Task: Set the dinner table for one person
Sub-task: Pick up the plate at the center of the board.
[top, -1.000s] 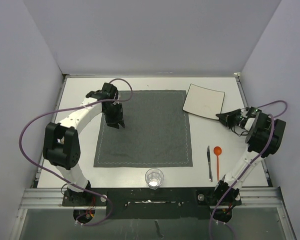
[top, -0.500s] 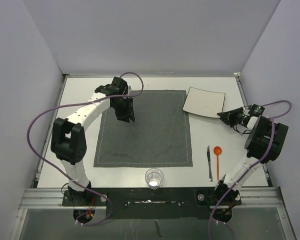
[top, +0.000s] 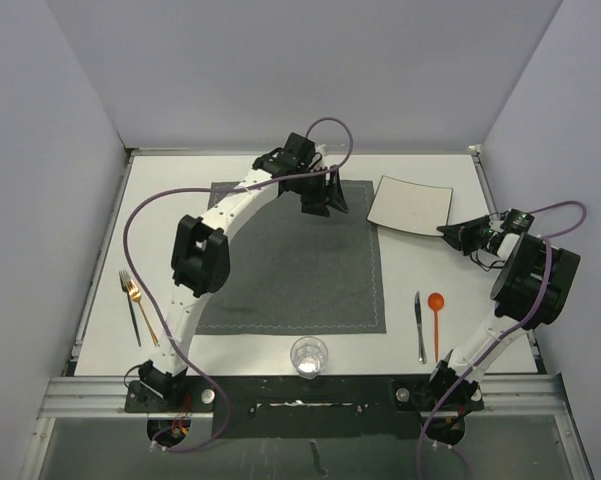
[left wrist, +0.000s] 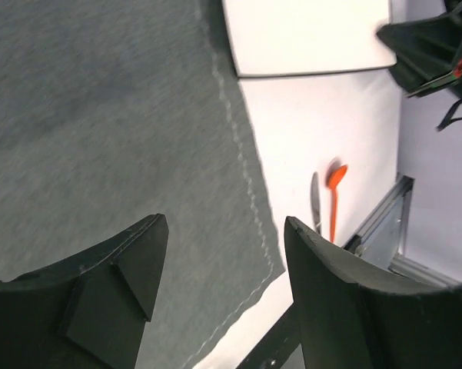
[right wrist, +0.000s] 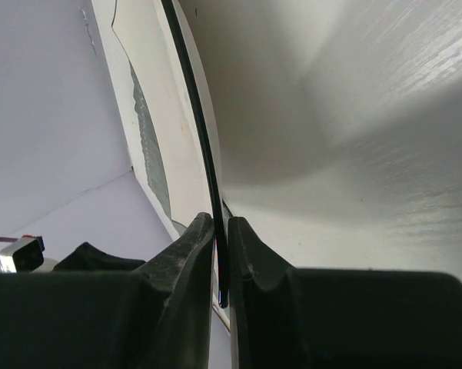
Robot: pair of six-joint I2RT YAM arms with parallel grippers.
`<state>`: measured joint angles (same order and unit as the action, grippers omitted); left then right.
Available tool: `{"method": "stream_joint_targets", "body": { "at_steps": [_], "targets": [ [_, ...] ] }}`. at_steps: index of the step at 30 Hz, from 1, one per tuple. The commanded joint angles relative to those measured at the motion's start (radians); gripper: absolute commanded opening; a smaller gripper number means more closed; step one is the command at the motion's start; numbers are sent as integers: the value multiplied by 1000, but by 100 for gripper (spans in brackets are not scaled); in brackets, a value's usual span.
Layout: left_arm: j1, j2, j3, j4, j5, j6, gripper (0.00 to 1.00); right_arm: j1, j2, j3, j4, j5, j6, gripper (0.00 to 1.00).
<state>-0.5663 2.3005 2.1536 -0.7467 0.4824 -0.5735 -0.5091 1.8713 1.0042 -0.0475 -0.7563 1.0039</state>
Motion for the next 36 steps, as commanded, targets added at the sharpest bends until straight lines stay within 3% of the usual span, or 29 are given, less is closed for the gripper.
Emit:
{"method": "stream_joint_targets", "body": {
  "at_steps": [1, 4, 16, 36],
  "targets": [
    [-25, 166, 211, 63, 103, -79, 61, -28, -62, 38, 0, -38, 41, 0],
    [-42, 244, 280, 96, 115, -119, 60, -28, -66, 32, 8, -44, 52, 0],
    [-84, 364, 287, 380, 188, -305, 56, -29, -97, -9, 9, -68, 53, 0],
    [-109, 495, 387, 481, 199, -413, 54, -40, -205, -104, -54, -114, -3, 0]
  ]
}}
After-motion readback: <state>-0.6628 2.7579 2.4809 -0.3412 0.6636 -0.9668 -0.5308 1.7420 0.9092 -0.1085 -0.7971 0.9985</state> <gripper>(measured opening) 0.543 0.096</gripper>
